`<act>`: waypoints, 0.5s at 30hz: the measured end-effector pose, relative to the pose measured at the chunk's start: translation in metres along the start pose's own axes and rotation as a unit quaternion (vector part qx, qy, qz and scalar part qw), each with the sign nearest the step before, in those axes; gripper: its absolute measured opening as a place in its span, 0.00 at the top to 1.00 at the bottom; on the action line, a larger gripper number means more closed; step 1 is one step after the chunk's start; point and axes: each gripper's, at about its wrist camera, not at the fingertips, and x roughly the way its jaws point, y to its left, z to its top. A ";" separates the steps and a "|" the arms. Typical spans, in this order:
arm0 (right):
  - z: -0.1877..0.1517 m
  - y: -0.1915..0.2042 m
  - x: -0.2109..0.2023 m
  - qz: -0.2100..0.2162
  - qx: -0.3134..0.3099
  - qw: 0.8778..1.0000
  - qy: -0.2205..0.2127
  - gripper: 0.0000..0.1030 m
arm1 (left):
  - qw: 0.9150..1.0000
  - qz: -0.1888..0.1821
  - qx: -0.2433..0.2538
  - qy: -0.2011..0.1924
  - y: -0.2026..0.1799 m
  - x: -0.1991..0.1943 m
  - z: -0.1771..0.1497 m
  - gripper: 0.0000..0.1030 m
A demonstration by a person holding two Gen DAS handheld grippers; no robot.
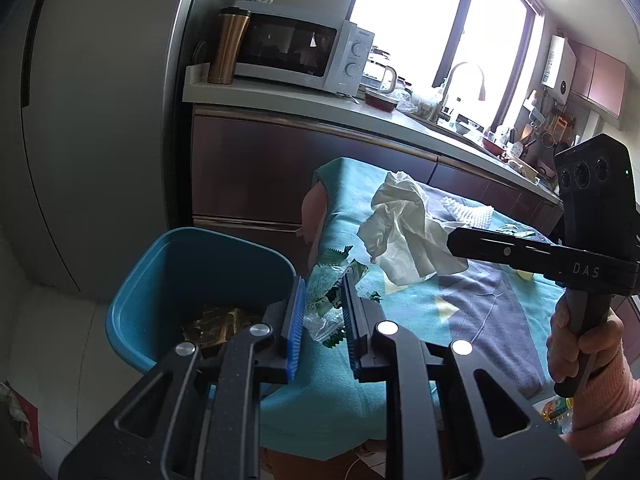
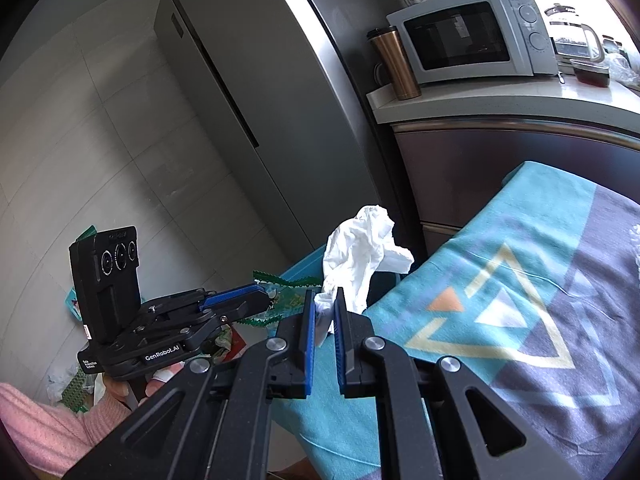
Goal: Collect trash
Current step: 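Carry the green wrapper and white tissue over the blue bin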
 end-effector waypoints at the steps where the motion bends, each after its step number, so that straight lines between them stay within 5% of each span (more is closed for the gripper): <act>1: 0.000 0.002 0.003 0.001 -0.001 1.000 0.001 0.93 | 1.000 0.002 -0.002 0.000 0.003 0.000 0.000 0.82; 15: 0.007 0.018 0.041 0.011 -0.018 0.999 0.031 0.93 | 0.999 0.039 -0.014 0.001 0.029 0.001 0.001 0.82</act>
